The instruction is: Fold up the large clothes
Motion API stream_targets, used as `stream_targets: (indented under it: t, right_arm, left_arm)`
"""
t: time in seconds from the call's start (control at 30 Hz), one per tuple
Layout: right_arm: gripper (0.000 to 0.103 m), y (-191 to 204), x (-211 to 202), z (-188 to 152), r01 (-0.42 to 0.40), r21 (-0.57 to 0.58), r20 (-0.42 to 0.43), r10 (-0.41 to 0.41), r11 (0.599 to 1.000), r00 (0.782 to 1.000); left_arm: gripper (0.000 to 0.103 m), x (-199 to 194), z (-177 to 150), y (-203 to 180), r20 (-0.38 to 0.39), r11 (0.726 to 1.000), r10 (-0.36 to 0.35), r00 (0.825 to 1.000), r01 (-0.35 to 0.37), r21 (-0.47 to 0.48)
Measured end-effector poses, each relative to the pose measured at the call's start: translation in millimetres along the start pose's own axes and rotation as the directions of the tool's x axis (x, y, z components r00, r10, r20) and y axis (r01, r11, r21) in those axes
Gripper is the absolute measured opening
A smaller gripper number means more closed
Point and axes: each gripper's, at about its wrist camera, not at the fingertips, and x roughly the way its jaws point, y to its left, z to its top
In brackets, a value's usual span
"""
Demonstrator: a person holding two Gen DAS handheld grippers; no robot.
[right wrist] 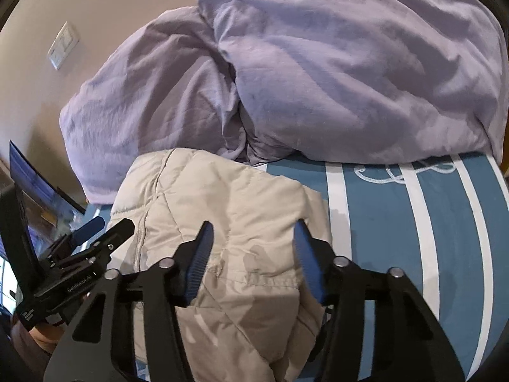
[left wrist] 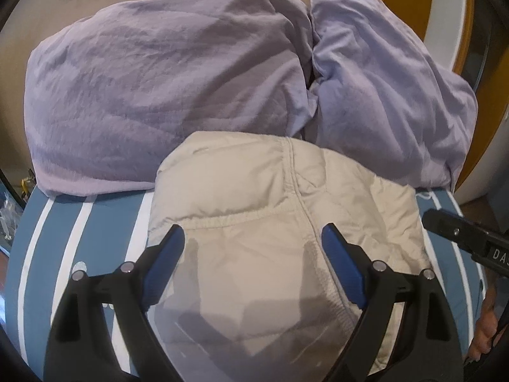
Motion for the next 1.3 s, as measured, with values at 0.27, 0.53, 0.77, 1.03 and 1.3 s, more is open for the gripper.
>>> stream_targets:
  t: [0.27, 0.53, 0.77, 1.03, 1.3]
  right_arm:
    - [0.046, -1.7, 25.1, -18.3, 0.046, -0.043, -0.050, -0.048, 0.998, 0.998]
    - [0.046, -13.9, 44.5, -42.6, 0.032, -0.026, -0.047, -0.033, 0.999, 0.998]
    - [0.046, -22.1, 52.3, -57.3, 0.020, 0.004, 0.002, -0.020, 1.000, 1.000]
    - [0.053, -16.4, 36.0, -53.4, 0.072, -0.010, -0.010, -0.072, 0.997, 0.997]
    - [0.097, -4.3, -20.0, -66.0, 0.124, -0.050, 0.072, -0.120, 0.991, 0.990]
  left_arm:
    - [0.089, 12.0, -11.9, -3.2, -0.008, 0.999, 0.020, 1.000, -0.020, 0.032]
    - [0.094, 20.4, -19.0, -8.3, -0.004, 0.998, 0.004, 1.000, -0.004, 0.061]
    - [0.096, 27.2, -26.5, -12.6, 0.013, 0.996, -0.004, 1.000, 0.003, 0.085]
    - [0.096, 15.2, -31.1, -13.2, 0.027, 0.997, 0.009, 1.000, -0.011, 0.076]
    - [0.098, -25.9, -57.4, -0.5, 0.024, 1.000, -0.024, 0.999, 0.023, 0.016]
